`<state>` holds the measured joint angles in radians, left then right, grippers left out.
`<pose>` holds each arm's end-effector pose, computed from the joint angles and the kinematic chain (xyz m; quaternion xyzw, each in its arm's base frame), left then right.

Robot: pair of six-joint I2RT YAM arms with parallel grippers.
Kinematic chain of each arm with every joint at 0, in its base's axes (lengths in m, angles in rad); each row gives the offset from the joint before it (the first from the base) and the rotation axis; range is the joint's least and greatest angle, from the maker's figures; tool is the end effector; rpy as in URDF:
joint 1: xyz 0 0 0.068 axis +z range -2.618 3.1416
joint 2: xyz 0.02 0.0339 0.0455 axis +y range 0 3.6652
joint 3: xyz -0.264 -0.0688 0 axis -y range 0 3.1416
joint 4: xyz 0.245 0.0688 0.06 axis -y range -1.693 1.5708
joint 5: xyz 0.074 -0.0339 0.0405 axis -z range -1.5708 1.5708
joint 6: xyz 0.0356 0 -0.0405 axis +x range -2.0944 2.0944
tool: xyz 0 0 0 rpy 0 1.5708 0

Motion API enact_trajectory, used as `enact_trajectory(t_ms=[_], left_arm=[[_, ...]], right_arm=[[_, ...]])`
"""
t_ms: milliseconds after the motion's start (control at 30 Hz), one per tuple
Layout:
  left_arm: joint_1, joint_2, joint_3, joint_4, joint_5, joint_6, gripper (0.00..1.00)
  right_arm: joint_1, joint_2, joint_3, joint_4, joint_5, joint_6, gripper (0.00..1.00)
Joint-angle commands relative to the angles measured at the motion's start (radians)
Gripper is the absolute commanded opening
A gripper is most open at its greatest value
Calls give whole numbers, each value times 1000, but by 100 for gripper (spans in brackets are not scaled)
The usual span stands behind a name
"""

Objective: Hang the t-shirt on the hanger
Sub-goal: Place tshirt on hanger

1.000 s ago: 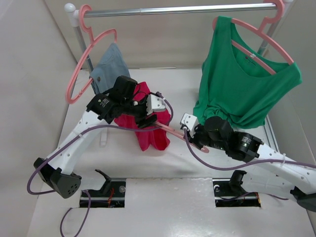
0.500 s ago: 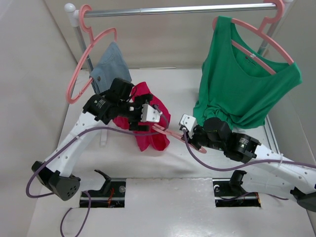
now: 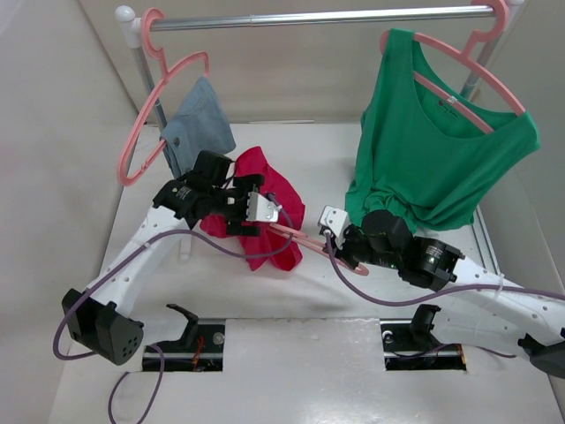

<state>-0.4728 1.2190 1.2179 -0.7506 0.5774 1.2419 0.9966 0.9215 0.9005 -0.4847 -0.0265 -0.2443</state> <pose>0.2137 -0.1311 0.3502 0.7391 0.4898 -0.0989 0.4518 0.1092 0.1705 0.3255 -0.5063 0.6970 0.1971 0.4680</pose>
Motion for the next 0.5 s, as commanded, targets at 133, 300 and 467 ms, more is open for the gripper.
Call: enact_trajectory(t_ms=[133,300,467], left_arm=[[-41,57,-20,-32,-86,84,64],[-41,71,49,-21,34,-10,20],[-63,71,94,-75,125,-35,11]], right_arm=[[4,-3,54,110,8,-3,0],[4,7,63,110,8,-3,0],[4,49,84,119,27,-35,0]])
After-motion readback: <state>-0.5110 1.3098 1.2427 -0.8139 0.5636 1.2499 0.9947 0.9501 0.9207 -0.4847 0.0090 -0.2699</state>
